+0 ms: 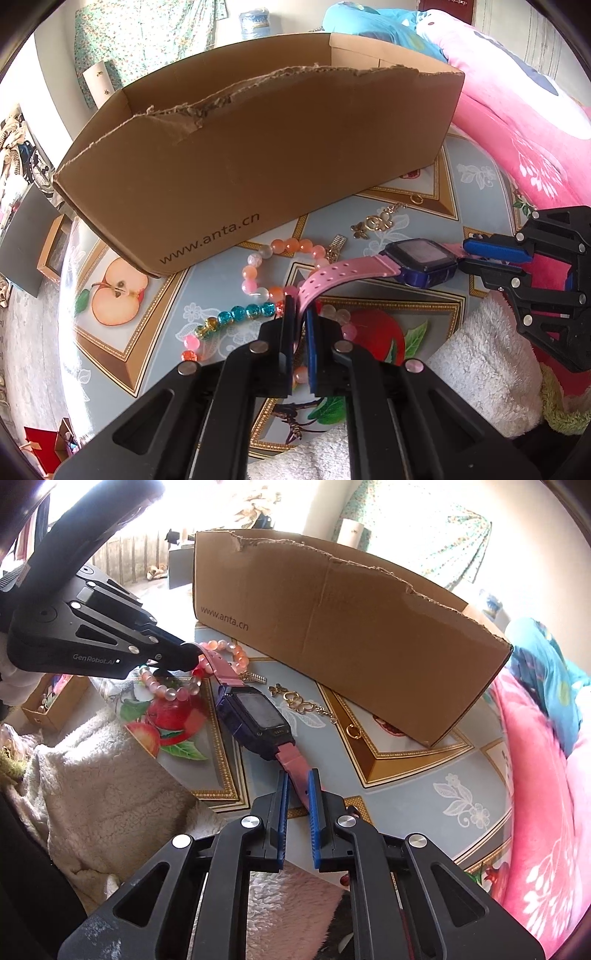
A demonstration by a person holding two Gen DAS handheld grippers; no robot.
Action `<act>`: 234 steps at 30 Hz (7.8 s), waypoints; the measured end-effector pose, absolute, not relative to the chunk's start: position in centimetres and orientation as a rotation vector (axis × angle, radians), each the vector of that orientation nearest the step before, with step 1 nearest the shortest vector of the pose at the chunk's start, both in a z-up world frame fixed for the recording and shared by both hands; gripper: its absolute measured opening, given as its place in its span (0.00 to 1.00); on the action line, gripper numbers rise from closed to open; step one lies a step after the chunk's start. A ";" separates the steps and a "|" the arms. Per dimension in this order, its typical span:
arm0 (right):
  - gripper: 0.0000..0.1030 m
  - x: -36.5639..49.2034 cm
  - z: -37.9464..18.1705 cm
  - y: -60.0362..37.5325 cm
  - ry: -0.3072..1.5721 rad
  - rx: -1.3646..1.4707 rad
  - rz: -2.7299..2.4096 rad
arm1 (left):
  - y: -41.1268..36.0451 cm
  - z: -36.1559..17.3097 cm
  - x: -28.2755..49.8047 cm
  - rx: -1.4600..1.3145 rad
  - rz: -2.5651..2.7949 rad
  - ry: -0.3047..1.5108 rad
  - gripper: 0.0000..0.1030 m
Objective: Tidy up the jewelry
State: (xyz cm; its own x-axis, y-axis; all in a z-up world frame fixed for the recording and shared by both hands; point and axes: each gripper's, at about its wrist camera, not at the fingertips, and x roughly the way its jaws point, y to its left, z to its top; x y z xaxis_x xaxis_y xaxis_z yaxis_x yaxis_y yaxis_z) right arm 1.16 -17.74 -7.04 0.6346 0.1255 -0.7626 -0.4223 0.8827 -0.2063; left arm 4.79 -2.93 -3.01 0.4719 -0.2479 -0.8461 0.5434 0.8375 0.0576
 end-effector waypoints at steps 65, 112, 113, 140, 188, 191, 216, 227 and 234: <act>0.01 18.3 8.5 -18.3 0.923 -0.266 0.551 | 0.5 9.6 15.9 0.222 -0.508 0.686 0.02; 0.22 24.3 11.2 -20.0 1.001 -0.095 0.355 | 10.3 8.5 12.3 0.069 -0.327 0.632 0.17; 0.24 23.6 11.9 -21.3 0.963 -0.067 0.351 | 10.3 8.3 11.8 0.064 -0.335 0.632 0.18; 0.50 2.0 -3.5 -19.3 1.043 0.090 0.122 | 3.6 -4.7 3.9 0.291 -0.316 0.928 0.41; 0.48 1.3 2.8 -21.5 0.761 0.124 0.159 | 2.1 1.0 6.4 0.183 -0.419 0.704 0.44; 0.44 2.5 3.4 -21.2 0.730 0.128 0.172 | 2.1 1.4 6.8 0.170 -0.411 0.694 0.44; 0.38 1.4 0.0 -22.2 0.816 0.175 0.185 | -2.7 -2.5 5.2 0.402 -0.552 0.818 0.44; 0.39 1.1 -1.9 -22.4 0.862 0.250 0.202 | -3.5 -4.3 8.0 0.458 -0.474 0.916 0.44; 0.39 1.0 -2.4 -22.2 0.874 0.231 0.209 | -3.0 -4.5 9.9 0.430 -0.424 0.911 0.44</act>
State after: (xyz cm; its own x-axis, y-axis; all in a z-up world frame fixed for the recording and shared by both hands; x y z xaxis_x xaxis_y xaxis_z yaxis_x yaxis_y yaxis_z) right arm 0.97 -22.21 -2.36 0.6247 0.2742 -0.7312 -0.0865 0.9549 0.2842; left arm 9.92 -3.01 -4.50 0.5435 -0.1668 -0.8226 0.5215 0.8351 0.1752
